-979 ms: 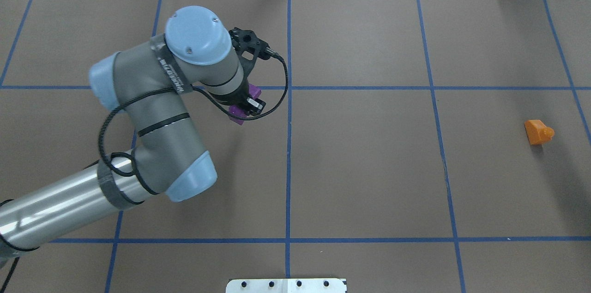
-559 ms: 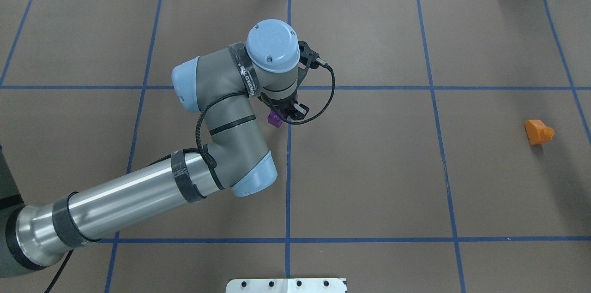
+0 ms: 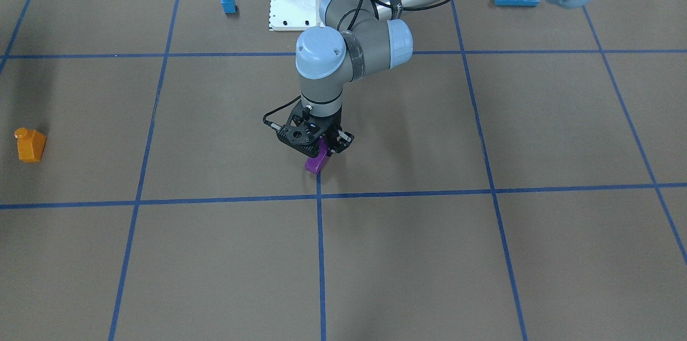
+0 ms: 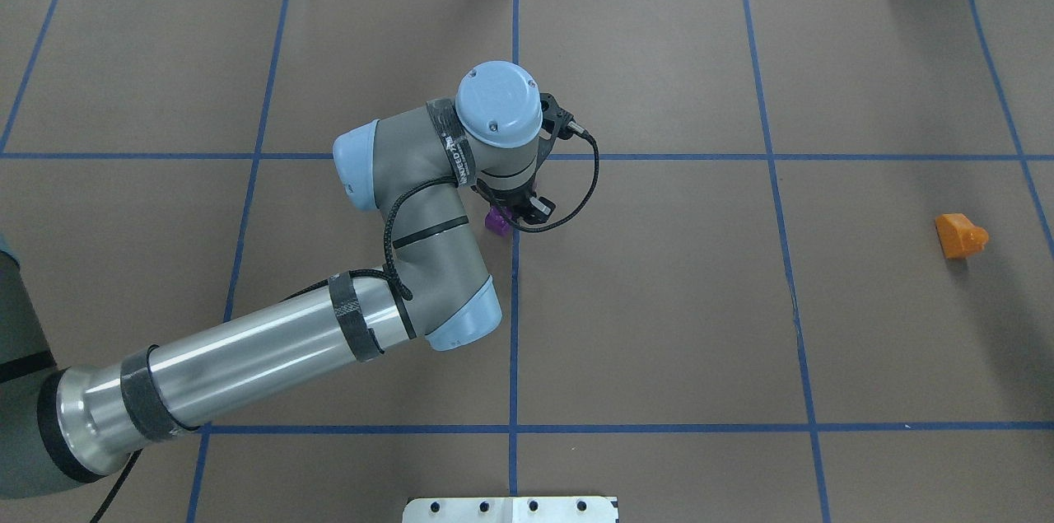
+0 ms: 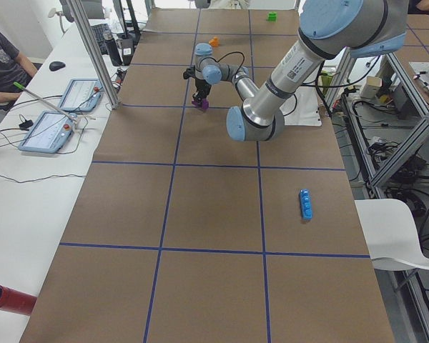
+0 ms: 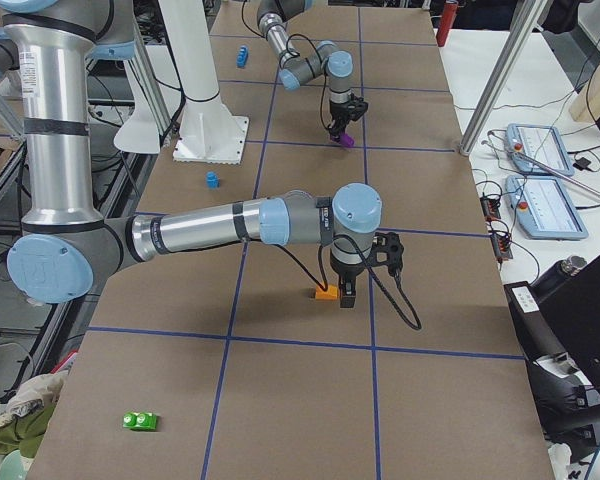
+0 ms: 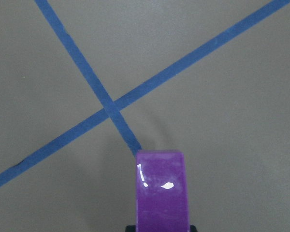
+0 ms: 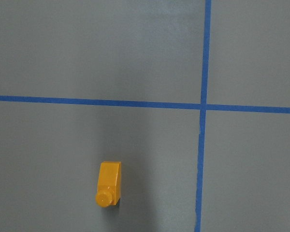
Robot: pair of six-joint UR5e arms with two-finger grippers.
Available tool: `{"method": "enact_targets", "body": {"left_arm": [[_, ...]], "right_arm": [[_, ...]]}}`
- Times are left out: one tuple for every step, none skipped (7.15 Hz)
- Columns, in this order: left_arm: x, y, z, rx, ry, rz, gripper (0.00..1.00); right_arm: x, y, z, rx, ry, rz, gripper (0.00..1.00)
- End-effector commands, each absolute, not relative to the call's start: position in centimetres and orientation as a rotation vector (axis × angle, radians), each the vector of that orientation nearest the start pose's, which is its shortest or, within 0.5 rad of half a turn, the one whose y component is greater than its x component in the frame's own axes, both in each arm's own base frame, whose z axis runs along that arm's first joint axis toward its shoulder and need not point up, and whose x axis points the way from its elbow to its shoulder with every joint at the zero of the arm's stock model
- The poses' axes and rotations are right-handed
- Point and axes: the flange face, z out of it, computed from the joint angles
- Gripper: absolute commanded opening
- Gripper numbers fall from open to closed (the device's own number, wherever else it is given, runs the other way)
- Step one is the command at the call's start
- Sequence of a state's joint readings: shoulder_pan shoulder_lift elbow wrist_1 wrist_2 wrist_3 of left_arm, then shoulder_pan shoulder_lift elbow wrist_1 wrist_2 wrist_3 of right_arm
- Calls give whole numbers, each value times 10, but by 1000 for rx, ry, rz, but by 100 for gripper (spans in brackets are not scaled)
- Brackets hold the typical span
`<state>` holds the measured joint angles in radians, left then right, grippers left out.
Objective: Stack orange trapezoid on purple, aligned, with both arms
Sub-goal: 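Carry the purple block with the left gripper to the table centre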
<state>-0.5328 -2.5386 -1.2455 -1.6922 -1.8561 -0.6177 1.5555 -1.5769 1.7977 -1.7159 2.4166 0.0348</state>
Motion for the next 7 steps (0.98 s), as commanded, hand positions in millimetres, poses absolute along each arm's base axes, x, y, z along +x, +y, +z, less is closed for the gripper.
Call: {"method": "enact_targets", "body": {"left_arm": [[646, -498, 162, 316, 753, 506, 59], [655, -492, 153, 313, 759, 513, 61], [655, -491, 153, 318, 757, 521, 87], [655, -492, 150, 334, 776, 516, 100], [649, -498, 141, 352, 793, 502, 100], [626, -523, 124, 375, 801, 467, 100], [602, -548, 119, 392, 801, 432, 100]], "right_arm": [[51, -485, 560, 48, -849, -13, 100], [51, -485, 560, 48, -849, -13, 100], [51, -485, 560, 49, -849, -13, 100], [51, -485, 560, 48, -849, -13, 100], [51, -485, 560, 44, -850, -4, 100], [42, -487, 553, 17, -855, 49, 100], [23, -489, 541, 23, -859, 34, 100]]}}
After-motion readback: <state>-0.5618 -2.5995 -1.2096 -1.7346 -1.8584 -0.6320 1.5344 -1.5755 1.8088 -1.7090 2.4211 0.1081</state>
